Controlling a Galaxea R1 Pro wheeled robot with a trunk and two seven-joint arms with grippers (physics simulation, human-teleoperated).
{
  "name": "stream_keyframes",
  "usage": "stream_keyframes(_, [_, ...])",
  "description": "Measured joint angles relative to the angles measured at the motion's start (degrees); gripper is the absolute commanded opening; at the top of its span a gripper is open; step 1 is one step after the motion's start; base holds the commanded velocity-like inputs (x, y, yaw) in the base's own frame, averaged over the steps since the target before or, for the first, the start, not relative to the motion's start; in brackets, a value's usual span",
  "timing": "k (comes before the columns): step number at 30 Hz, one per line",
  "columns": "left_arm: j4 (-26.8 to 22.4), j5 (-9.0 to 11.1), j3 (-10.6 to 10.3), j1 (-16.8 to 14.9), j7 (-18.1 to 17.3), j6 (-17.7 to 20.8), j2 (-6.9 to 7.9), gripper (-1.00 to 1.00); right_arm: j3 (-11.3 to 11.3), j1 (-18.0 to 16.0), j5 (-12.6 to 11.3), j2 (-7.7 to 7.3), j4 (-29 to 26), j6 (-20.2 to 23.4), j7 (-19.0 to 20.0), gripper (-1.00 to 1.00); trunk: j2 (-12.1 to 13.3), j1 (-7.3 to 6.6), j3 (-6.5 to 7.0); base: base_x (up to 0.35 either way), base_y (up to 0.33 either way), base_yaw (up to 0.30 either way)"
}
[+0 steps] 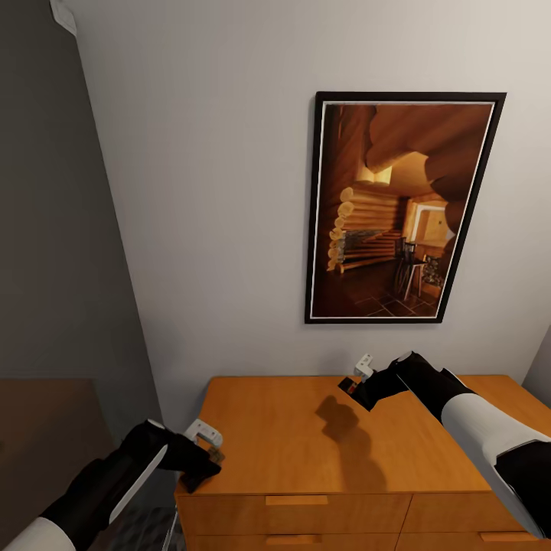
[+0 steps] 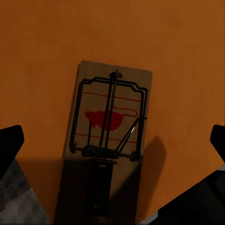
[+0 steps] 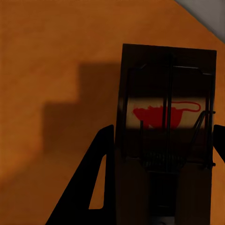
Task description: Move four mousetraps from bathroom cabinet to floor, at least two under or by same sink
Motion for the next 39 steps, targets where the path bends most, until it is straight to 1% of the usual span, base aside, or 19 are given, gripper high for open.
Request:
stream_keyframes(5, [1.74, -0.04, -0.1, 0.0, -0.01, -0.13, -0.19, 1.0, 0.0, 0.0, 0.0, 0.05, 0.0, 0.0, 0.0, -1.0, 0.0, 0.0, 0.0, 0.0, 0.0, 0.0])
stream_keyframes(20, [2.28, -0.1, -0.03, 0.0, 0.01, -0.22, -0.2, 1.0, 0.0, -0.01, 0.0, 0.17, 0.0, 0.04, 0.0, -1.0, 0.0, 0.0, 0.0, 0.0, 0.0, 0.0])
stream_keyframes(28, [2.33, -0.21, -0.03, 0.0, -0.02, -2.38, -0.22, 1.0, 0.0, -0.01, 0.0, 0.18, 0.0, 0.03, 0.0, -1.0, 0.0, 0.0, 0.0, 0.0, 0.0, 0.0])
stream_keyframes(39, [2.27, -0.23, -0.01, 0.0, 0.02, -2.88, -0.54, 1.0, 0.0, 0.0, 0.0, 0.18, 0.0, -0.04, -0.02, -1.0, 0.0, 0.0, 0.0, 0.0, 0.0, 0.0])
